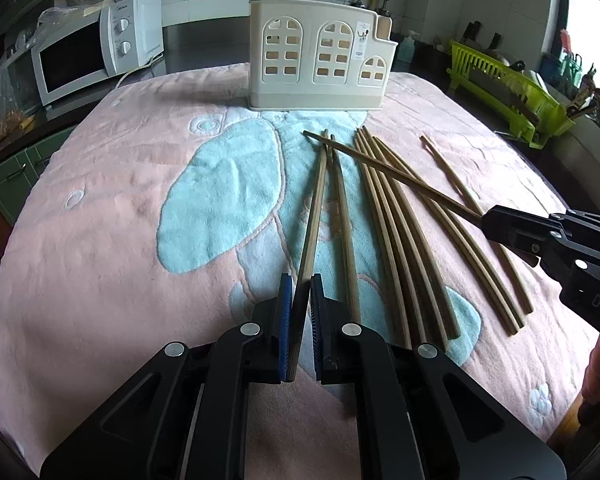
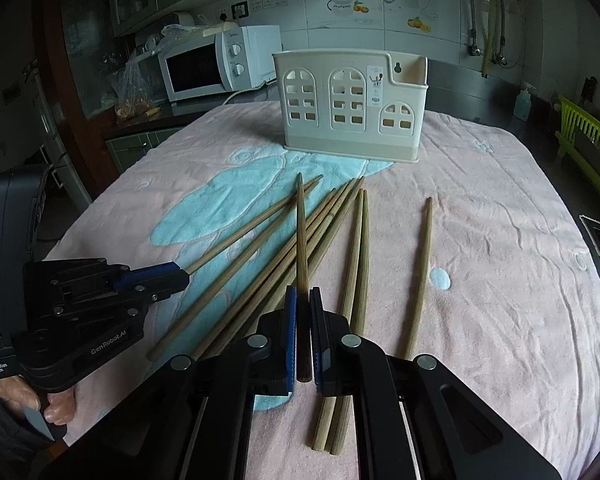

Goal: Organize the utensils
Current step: 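Close the right tool on one wooden chopstick while the left tool grasps another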

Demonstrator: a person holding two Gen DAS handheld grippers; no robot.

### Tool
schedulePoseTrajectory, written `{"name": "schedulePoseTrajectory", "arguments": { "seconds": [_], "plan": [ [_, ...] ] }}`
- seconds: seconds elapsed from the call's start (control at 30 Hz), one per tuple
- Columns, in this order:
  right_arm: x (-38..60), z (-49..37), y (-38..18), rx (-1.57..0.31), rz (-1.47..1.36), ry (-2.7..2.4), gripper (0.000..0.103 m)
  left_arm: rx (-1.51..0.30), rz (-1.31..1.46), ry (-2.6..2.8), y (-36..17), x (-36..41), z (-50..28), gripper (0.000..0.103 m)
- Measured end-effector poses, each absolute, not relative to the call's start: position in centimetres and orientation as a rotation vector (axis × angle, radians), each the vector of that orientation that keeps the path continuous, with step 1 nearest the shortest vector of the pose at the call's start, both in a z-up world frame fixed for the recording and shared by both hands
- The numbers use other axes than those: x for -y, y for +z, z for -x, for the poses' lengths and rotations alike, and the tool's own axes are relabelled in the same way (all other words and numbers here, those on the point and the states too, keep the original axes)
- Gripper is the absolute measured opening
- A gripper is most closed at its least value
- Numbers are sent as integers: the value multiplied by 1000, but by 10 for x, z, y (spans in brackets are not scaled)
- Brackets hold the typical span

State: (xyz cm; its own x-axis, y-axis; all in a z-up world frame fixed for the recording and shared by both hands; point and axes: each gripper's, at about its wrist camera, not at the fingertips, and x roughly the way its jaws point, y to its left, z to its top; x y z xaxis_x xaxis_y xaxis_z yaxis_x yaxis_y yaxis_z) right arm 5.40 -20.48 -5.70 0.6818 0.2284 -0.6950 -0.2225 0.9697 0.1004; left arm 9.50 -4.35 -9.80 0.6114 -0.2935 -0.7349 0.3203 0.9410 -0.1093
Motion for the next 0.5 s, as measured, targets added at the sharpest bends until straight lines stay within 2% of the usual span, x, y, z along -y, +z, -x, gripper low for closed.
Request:
{"name": "schedulePoseTrajectory", "arguments": {
  "seconds": [0.3, 0.5],
  "plan": [
    [217, -46, -18, -685, -59, 263, 6, -698, 39, -375, -58, 37, -85, 6],
    [220, -50, 4, -631, -74, 268, 6, -640, 68, -395, -39, 35, -88, 1]
  ]
}}
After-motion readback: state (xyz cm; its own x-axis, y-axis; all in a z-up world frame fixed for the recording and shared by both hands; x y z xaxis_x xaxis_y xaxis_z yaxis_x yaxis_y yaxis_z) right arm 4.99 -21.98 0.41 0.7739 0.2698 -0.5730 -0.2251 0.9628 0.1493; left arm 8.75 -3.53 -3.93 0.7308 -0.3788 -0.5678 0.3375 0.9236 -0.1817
